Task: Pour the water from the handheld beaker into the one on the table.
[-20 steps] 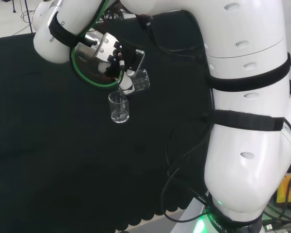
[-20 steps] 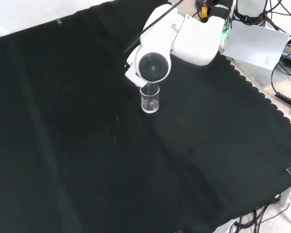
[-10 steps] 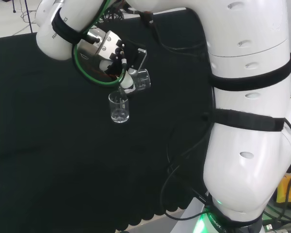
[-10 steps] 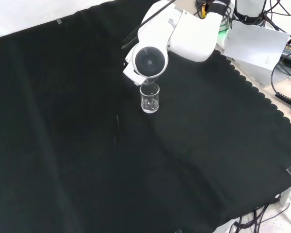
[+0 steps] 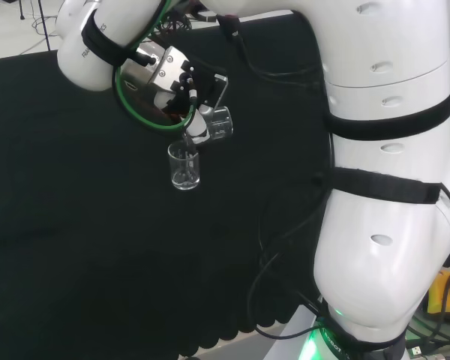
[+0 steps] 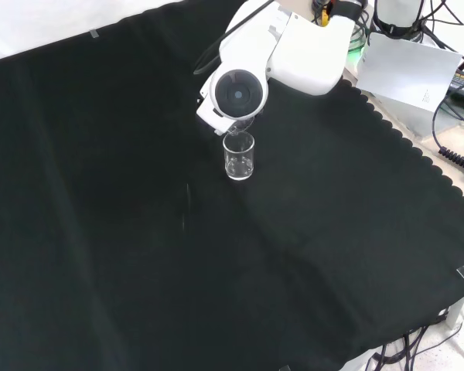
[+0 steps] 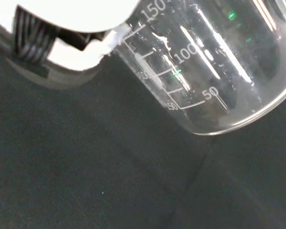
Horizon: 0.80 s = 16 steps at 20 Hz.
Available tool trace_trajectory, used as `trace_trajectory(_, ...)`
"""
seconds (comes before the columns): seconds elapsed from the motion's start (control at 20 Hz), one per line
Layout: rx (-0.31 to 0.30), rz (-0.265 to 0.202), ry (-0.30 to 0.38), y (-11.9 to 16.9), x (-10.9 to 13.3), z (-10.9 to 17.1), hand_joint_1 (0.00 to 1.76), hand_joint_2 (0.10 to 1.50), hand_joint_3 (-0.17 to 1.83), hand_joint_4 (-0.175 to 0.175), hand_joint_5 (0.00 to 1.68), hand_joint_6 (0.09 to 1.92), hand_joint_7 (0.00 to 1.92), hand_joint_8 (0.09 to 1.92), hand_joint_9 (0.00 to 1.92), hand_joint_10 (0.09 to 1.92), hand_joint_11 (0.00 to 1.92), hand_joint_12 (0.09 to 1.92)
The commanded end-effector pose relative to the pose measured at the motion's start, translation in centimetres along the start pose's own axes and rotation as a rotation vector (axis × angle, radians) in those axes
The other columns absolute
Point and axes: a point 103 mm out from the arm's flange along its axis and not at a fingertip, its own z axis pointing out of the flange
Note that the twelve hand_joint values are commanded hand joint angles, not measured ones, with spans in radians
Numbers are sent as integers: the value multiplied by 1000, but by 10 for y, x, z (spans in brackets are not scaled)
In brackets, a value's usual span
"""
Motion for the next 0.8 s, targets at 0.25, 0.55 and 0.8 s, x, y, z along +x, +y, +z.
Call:
trace_trajectory(0.25, -60, -26, 128, -4, -13, 9, 1147, 667, 668, 79, 1247, 726, 1745, 87, 1780, 87, 1535, 563)
trace_trajectory(0.55, -203, -65, 289, -10, -26, 15, 1147, 668, 668, 80, 1247, 727, 1745, 87, 1780, 87, 1534, 563)
trace_trajectory(0.8, -326, -77, 401, -13, -35, 25, 1147, 668, 667, 81, 1247, 727, 1744, 87, 1779, 87, 1534, 562)
